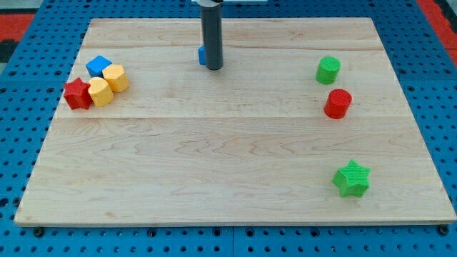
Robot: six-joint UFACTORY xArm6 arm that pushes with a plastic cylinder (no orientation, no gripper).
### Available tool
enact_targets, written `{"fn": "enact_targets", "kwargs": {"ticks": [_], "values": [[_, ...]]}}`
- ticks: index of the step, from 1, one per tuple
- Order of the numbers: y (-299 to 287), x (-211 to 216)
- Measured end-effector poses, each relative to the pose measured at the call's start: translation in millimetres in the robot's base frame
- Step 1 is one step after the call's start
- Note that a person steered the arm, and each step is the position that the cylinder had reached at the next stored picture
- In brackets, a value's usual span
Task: Move the blue triangle to the top right of the yellow hexagon
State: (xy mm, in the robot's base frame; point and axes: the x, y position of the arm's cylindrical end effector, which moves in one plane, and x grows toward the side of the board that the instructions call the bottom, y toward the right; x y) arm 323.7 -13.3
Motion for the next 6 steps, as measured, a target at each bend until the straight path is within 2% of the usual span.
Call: {"fn": "enact_targets", "kwargs": {"ticks": [1, 2, 4, 6], "values": [[51.5, -10.1], [29.7, -37.0], [-129.0, -23.1], [-97.0, -4.9]]}}
